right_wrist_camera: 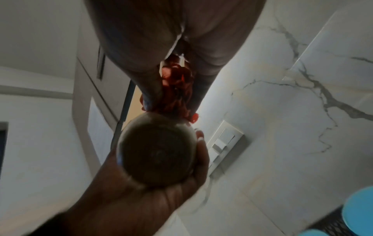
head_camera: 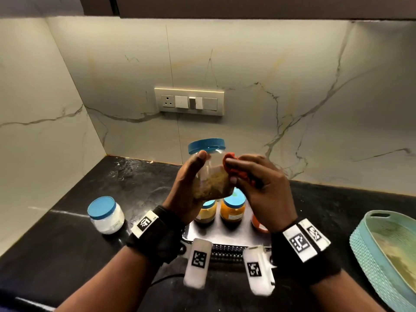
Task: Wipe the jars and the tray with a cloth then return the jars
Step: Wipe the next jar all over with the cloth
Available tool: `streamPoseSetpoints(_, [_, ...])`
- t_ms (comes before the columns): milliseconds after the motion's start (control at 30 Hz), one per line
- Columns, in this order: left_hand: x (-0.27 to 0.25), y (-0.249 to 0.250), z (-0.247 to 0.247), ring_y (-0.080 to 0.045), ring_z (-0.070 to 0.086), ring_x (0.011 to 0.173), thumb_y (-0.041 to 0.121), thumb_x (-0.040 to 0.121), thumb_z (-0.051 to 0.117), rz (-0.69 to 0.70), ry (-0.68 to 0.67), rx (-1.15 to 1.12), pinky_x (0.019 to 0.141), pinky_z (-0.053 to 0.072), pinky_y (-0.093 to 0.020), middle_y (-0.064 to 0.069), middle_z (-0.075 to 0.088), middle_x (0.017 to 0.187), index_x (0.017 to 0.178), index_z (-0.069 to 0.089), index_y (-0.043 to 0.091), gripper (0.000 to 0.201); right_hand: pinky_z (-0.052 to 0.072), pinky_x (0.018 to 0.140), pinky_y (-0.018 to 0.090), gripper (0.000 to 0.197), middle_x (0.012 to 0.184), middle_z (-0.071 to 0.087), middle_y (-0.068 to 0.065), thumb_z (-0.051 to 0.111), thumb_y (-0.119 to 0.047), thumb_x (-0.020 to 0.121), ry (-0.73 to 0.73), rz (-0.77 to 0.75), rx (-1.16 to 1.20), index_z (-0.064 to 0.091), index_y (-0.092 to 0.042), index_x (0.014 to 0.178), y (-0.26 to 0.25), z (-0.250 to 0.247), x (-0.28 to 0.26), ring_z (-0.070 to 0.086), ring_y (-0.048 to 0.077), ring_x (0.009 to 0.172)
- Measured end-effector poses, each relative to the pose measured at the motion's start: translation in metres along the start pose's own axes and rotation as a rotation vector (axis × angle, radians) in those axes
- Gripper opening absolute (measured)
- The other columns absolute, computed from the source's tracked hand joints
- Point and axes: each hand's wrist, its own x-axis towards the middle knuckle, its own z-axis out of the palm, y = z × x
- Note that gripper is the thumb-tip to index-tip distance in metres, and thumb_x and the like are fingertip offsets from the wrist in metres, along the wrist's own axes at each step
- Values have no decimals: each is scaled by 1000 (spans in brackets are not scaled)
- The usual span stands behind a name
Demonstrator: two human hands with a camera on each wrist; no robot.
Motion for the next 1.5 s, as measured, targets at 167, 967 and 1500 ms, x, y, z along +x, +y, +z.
streamPoseSetpoints(167, [6,3,-9,-33,68,115,69,74,75,-26,167,145,78,60,-42,-21,64,130,131,58,10,84,51,89,20,30,119,63,-9,69,-17,88,8,-117,-107,73,-21,118,0,11,-18,59,2,110])
streamPoseSetpoints(967, [3,-4,1,-34,66,92,48,79,75,39,149,158,89,54,-64,-18,65,99,109,62,7,52,52,94,27,29,114,66,-1,73,-1,84,-17,-167,-141,76,-17,109,-4,3,12,62,11,109])
streamPoseSetpoints(1500, [-1,-4,2,-41,60,101,48,80,77,61,170,95,94,47,-70,-29,60,110,122,53,-6,73,54,92,34,27,111,67,-2,74,1,82,-5,-60,-48,76,-17,103,-7,3,22,64,12,108])
